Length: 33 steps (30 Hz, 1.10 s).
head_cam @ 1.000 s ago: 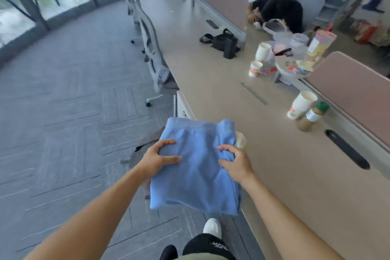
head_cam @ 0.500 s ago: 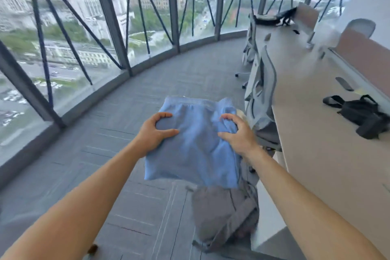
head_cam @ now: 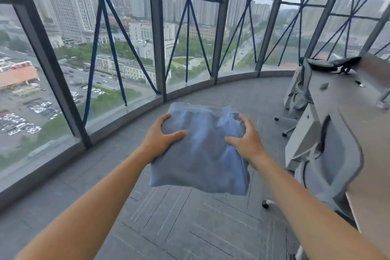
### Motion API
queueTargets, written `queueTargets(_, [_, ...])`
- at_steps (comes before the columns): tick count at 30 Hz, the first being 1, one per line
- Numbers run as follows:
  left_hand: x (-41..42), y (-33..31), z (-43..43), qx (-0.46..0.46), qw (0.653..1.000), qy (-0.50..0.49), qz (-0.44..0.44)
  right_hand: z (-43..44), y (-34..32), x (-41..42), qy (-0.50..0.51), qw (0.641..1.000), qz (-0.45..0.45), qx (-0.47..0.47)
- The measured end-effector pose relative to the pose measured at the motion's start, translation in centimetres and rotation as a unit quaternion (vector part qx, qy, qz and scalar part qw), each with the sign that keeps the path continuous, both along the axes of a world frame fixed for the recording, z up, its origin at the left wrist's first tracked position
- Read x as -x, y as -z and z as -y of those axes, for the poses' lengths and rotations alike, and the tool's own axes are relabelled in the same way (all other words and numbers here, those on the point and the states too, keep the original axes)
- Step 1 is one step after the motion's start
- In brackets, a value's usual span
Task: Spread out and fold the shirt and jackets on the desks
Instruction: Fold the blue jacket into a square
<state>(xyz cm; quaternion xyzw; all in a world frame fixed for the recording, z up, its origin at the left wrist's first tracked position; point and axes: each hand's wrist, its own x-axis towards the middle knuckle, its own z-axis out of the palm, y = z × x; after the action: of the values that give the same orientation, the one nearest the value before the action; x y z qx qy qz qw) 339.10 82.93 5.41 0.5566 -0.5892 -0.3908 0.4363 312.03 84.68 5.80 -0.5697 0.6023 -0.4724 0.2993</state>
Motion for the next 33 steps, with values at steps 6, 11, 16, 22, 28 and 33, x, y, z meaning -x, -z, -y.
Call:
queueTargets(6, [0.7,-1.9,15.8,-0.009,0.999,0.046,0.001,13.1,-1.5,-0.1,0.071,0.997,0.024,-0.015])
queueTargets(11, [4.5,-3.1,26.6,-0.008,0.994,0.111,0.015,21.2,-2.0,3.1,0.136,0.990,0.033,-0.019])
queueTargets(16, [11.3,-2.4,36.9,-0.014,0.989,0.146,0.010,30.4,-1.0,9.2,0.160,0.985,0.047,-0.044])
queueTargets(22, [23.4,-2.3,51.9,-0.022,0.984,0.175,0.038,43.2,-0.2,20.4,0.201,0.976,0.070,-0.045])
queueTargets(28, [34.9,-3.8,65.7,-0.015,0.981,0.190,0.035,57.1,-2.2,31.4,0.213,0.976,0.039,-0.027])
queueTargets(33, [42.4,-3.0,77.7,-0.021,0.980,0.200,0.010,68.0,-2.0,38.9,0.223,0.974,0.031,-0.034])
